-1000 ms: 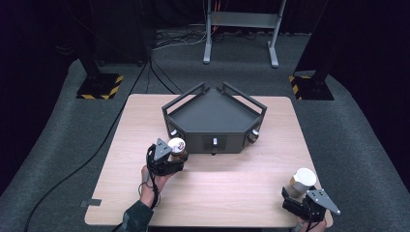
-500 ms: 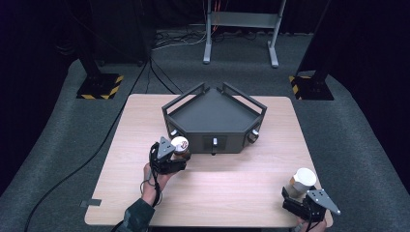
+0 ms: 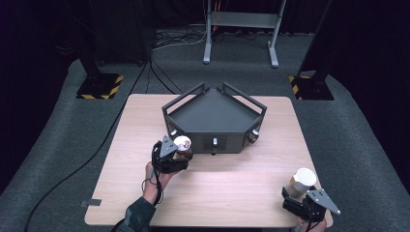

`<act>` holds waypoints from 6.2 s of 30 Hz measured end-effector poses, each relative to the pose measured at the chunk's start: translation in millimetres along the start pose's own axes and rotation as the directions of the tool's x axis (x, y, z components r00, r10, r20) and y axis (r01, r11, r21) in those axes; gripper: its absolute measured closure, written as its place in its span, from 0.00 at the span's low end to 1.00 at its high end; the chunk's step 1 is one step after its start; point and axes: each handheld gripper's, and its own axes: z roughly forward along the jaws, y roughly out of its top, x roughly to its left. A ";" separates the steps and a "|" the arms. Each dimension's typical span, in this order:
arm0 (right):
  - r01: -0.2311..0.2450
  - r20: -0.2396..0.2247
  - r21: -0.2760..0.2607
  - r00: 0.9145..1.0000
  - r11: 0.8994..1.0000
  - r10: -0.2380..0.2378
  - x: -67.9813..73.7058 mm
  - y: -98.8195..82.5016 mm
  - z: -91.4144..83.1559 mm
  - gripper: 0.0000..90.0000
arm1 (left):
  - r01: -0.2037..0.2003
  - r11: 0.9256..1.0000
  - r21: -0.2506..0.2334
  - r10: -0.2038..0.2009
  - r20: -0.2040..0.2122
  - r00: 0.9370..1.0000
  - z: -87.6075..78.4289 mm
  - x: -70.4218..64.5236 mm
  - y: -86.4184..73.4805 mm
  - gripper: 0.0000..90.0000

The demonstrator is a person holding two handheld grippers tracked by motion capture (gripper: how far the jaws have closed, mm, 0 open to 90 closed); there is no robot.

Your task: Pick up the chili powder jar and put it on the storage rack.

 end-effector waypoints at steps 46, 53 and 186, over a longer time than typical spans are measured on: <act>0.000 -0.002 0.002 1.000 1.000 0.000 -0.4 0.4 0.2 0.00 | -0.039 0.999 -0.004 0.039 0.056 0.998 5.5 0.6 22.3 0.35; 0.000 -0.004 0.003 1.000 1.000 0.000 -0.9 0.6 0.3 0.00 | -0.038 0.999 -0.007 0.038 0.063 0.997 6.0 0.5 24.5 0.35; -0.004 -0.014 0.014 1.000 1.000 0.004 -3.0 2.4 1.2 0.00 | -0.063 0.994 -0.086 0.072 0.105 0.992 3.1 26.2 92.8 0.35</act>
